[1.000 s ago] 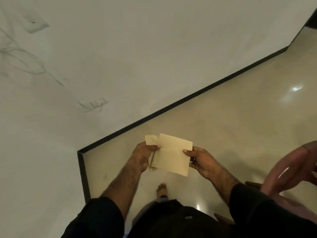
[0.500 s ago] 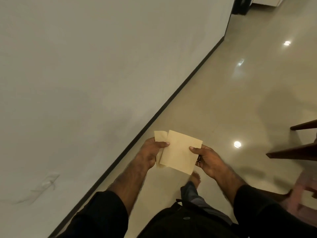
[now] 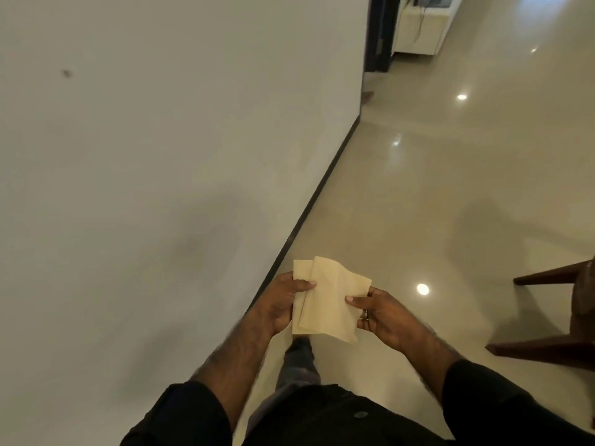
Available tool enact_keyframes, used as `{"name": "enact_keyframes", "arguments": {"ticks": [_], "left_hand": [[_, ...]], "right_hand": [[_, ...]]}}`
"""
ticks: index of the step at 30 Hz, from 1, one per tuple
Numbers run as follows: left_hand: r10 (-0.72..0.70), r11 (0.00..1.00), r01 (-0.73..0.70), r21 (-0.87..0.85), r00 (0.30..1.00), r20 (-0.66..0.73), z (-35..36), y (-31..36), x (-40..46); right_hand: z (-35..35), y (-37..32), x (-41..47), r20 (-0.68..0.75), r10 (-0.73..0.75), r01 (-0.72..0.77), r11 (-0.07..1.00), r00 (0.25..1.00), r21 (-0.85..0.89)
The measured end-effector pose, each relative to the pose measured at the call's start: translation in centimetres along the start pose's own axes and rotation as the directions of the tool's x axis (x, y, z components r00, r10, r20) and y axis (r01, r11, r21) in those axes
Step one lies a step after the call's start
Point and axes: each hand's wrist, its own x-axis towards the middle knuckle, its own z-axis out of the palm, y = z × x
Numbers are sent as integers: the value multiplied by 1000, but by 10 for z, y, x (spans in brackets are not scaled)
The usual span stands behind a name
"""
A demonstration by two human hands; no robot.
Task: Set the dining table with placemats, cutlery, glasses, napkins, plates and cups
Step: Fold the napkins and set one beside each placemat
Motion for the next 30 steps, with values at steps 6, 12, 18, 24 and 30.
{"name": "enact_keyframes", "arguments": {"ticks": [6, 12, 18, 24, 30], "left_hand": [[-60, 979, 38, 203, 993, 105, 32, 107, 151], [-117, 926, 29, 376, 970, 213, 119, 211, 266], [-119, 910, -2, 415, 956, 266, 242, 271, 388], [-157, 909, 47, 414, 959, 237, 369, 310, 473], [-182, 897, 47, 440, 946, 269, 480, 355, 548]], "right_hand": [[-46, -87, 87, -261, -76, 112, 986, 962, 126], [-88, -184, 129, -421, -145, 234, 957, 895, 169], [-190, -276, 181, -527, -156, 324, 914, 835, 244], [-302, -364, 207, -565, -92, 301, 909, 820, 288], [-398, -465, 208, -629, -84, 320, 908, 773, 272]]}}
